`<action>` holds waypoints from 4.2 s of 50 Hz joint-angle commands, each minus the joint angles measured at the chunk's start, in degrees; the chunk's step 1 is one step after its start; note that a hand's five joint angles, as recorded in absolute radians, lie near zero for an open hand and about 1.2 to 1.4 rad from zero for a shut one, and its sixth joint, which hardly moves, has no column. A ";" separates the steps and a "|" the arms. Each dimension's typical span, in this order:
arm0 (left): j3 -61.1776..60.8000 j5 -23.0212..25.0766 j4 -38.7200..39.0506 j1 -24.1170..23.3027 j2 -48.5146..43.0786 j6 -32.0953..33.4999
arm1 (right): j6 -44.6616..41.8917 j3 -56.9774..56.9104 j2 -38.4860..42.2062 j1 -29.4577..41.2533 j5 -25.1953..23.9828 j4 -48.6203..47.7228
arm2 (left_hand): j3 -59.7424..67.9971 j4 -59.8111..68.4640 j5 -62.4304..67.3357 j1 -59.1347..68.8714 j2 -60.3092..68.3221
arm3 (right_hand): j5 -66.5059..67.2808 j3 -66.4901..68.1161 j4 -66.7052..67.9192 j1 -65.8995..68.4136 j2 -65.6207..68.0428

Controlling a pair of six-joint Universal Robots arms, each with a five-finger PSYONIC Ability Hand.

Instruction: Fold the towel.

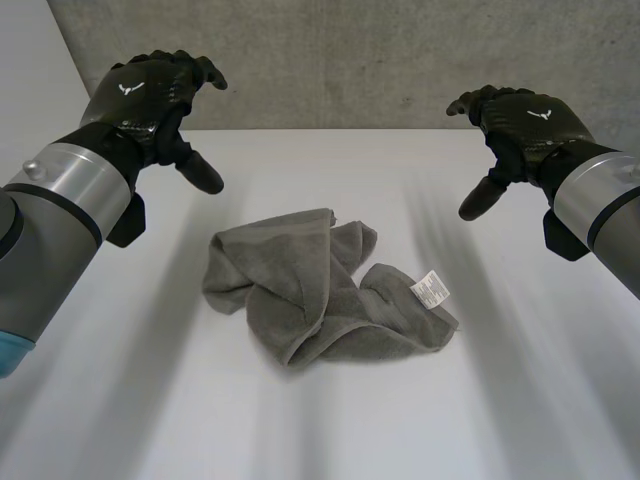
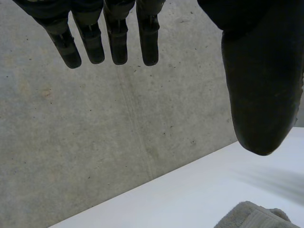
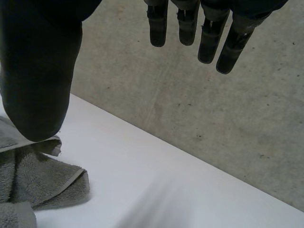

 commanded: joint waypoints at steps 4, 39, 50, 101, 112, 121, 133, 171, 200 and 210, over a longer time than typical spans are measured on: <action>0.40 0.04 0.06 0.25 0.07 0.01 | 0.19 0.36 -0.54 0.05 5.04 -0.92 | -2.97 -3.36 -1.46 -4.69 -3.98 | -3.57 -2.49 -4.37 -3.50 -4.50; -0.22 13.55 3.49 0.34 -8.79 12.20 | -5.43 9.92 -3.27 -2.93 -10.67 9.71 | -2.97 -3.36 -1.96 -5.19 -4.48 | -3.57 -2.49 -4.37 -3.50 -4.50; 2.60 21.31 3.57 -1.60 -20.15 23.82 | -7.63 23.11 -2.83 -4.17 -16.14 2.35 | -2.97 -3.36 -1.96 -5.19 -4.48 | -3.57 -2.49 -4.37 -3.50 -4.50; 6.82 23.77 1.73 -4.41 -30.52 45.36 | -1.30 23.21 16.07 5.94 -9.90 -13.93 | -2.97 -3.36 13.85 10.62 11.33 | 36.55 -2.49 -4.37 36.62 35.62; 6.91 23.77 0.76 -4.14 -29.64 45.36 | -1.22 23.03 15.98 6.02 -11.48 -13.40 | -2.97 -3.36 63.95 60.72 61.43 | 66.43 -2.49 -4.37 66.50 65.50; 15.83 16.76 3.21 -2.56 -27.09 44.57 | -1.30 8.23 14.58 5.06 -13.77 -9.64 | -2.97 -3.36 63.95 60.72 61.43 | 66.43 -2.49 -4.37 66.50 65.50; 18.89 2.14 25.44 2.17 -8.66 17.44 | -1.66 -17.94 -2.02 1.28 -9.90 -15.74 | -2.97 -3.36 63.95 60.72 61.43 | 66.43 -2.49 -4.37 66.50 65.50; -22.36 8.65 20.98 4.64 -16.01 28.04 | -25.30 22.07 6.31 0.05 -13.15 -9.70 | -2.97 -3.36 36.24 33.01 33.72 | 66.43 -2.49 -4.37 66.50 65.50; -23.33 9.35 10.43 10.79 -9.43 35.87 | -23.19 22.77 6.31 -2.06 -10.95 -11.20 | -2.97 -3.36 30.50 27.27 27.98 | 66.43 -2.49 -4.37 66.50 65.50; -24.91 9.44 8.76 11.15 -6.26 35.69 | -21.79 23.65 6.31 -4.17 -11.04 -11.29 | -2.97 -3.36 34.18 30.95 31.66 | 58.50 -2.49 -4.37 58.57 57.57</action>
